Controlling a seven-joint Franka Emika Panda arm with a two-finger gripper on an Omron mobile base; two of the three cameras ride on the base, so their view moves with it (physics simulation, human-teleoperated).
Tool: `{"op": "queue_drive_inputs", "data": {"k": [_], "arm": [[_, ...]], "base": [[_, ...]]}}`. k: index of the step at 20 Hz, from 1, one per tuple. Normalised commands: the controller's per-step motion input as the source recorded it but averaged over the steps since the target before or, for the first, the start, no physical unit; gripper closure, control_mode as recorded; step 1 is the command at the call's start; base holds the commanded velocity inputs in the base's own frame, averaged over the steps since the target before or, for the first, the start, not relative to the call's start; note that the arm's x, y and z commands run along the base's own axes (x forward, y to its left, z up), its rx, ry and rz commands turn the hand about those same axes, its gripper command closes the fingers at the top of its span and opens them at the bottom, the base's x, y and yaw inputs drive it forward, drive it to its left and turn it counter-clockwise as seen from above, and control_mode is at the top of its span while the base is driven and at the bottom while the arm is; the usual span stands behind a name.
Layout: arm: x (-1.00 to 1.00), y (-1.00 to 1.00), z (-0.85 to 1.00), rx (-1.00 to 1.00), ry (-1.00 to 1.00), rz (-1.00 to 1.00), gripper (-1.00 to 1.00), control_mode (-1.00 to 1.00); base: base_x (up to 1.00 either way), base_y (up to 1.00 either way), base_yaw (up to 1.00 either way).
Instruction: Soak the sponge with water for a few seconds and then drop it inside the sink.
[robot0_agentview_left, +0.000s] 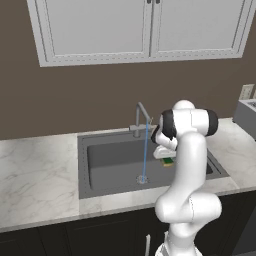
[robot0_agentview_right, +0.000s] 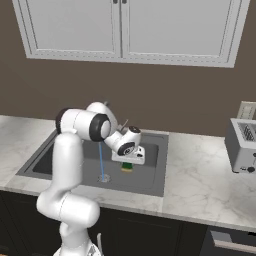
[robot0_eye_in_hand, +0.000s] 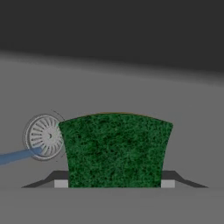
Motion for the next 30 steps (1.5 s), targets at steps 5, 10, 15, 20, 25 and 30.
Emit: {"op": "queue_drive_inputs", "data": {"k": [5, 10, 15, 20, 25, 30], "arm": [[0.08, -0.22, -0.09, -0.02, 0.00, -0.01, 1.00, -1.00], [0.00, -0.31, -0.27, 0.00, 0.00, 0.00, 1.00, -1.00], [0.00, -0.14, -0.43, 0.00, -0.01, 0.00, 1.00, -1.00], [0.00, -0.01, -0.34, 0.00, -0.02, 0.00, 1.00, -1.00], [0.04, 0.00, -0.33, 0.00, -0.02, 0.00, 1.00, -1.00], [0.01, 0.00, -0.11, 0.00, -0.01, 0.00, 1.00, -1.00]], "base": [[0.00, 0.00, 0.00], [0.00, 0.00, 0.00], [0.00, 0.00, 0.00], [0.00, 0.00, 0.00], [0.00, 0.00, 0.00], [0.00, 0.00, 0.00]]}}
